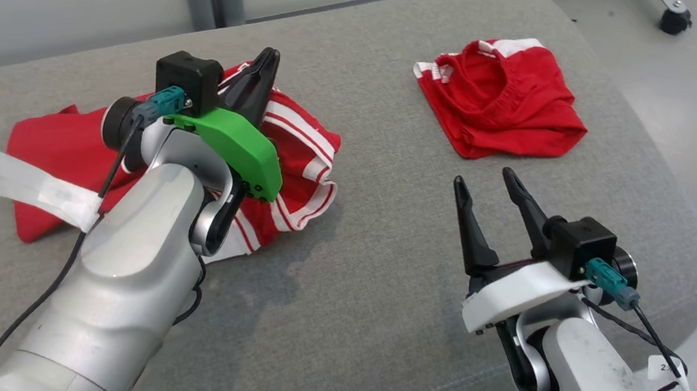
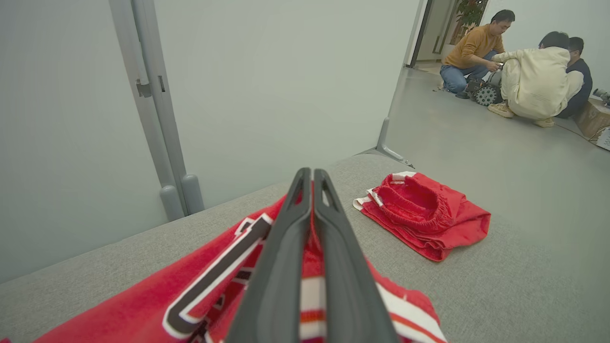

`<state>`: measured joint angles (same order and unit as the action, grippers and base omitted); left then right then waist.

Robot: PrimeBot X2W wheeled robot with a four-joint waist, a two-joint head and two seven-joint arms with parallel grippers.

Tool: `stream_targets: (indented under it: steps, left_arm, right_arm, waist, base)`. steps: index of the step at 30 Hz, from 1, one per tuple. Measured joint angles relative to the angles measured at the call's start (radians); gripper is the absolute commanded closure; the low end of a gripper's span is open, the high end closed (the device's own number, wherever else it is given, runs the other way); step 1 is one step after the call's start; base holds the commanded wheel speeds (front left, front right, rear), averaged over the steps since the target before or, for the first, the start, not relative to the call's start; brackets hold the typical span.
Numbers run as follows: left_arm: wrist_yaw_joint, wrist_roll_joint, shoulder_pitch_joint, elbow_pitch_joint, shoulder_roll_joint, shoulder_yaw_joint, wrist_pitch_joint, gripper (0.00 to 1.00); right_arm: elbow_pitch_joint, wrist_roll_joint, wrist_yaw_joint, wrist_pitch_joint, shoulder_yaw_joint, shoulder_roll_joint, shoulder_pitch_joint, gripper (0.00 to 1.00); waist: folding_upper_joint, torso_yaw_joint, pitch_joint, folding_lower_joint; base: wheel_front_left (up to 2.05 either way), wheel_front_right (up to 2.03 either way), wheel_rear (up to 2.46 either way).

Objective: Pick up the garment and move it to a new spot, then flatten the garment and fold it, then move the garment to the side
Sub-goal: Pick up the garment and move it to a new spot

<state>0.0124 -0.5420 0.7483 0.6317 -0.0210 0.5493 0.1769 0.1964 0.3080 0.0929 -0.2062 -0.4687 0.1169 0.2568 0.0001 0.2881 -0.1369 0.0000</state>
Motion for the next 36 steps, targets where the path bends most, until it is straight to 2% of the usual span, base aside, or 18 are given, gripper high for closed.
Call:
stream_targets:
  steps: [4,5,6,7,8,13,18,25,36]
  left_arm:
    - [0.039,0.001,0.012,0.025,-0.003,0.008,0.001,1.00]
    - [0.042,0.001,0.012,0.034,-0.003,0.019,0.001,0.86]
    - [0.042,0.001,0.012,0.034,-0.003,0.019,0.001,0.60]
    - [0.042,0.000,0.012,0.037,-0.003,0.038,0.001,0.07]
    - [0.042,-0.001,0.012,0.039,-0.003,0.050,0.002,0.00]
    - [0.042,-0.020,0.013,0.044,-0.003,0.103,0.013,0.00]
    - [0.042,-0.033,0.015,0.047,-0.004,0.143,0.023,0.00]
    - [0.040,-0.034,0.016,0.052,-0.005,0.188,0.044,0.00]
    - [0.045,-0.034,-0.066,0.038,-0.006,0.186,0.066,0.00]
  right_arm:
    - [0.010,0.000,-0.012,-0.001,-0.015,-0.016,0.026,0.00]
    - [0.014,0.000,-0.012,-0.002,-0.014,-0.016,0.027,0.00]
    - [0.014,0.000,-0.012,-0.002,-0.014,-0.016,0.027,0.00]
    - [0.020,0.000,-0.012,-0.002,-0.009,-0.016,0.027,0.00]
    - [0.025,0.001,-0.012,-0.003,-0.004,-0.014,0.027,0.00]
    - [0.048,0.002,-0.012,-0.005,0.012,-0.012,0.027,0.00]
    - [0.067,0.002,-0.012,-0.014,0.022,-0.004,0.027,0.00]
    - [0.095,0.002,-0.012,-0.022,0.030,0.012,0.026,0.00]
    - [0.132,0.010,-0.021,-0.027,0.024,0.012,-0.004,0.00]
  waist:
    - [0.0000,0.054,-0.021,0.0000]
    - [0.0000,0.067,-0.026,0.0000]
    - [0.0000,0.067,-0.026,0.0000]
    - [0.0000,0.078,-0.032,0.0000]
    - [0.0000,0.088,-0.038,0.0000]
    - [0.0000,0.108,-0.066,0.0000]
    - [0.0000,0.090,-0.063,0.0000]
    - [0.0000,0.033,-0.040,0.0000]
    - [0.0000,-0.091,0.015,0.0000]
  base:
    - [0.00,0.00,0.00]
    - [0.00,0.00,0.00]
    - [0.00,0.00,0.00]
    - [0.00,0.00,0.00]
    - [0.00,0.00,0.00]
    - [0.00,0.00,0.00]
    - [0.00,0.00,0.00]
    - [0.00,0.00,0.00]
    - [0.00,0.00,0.00]
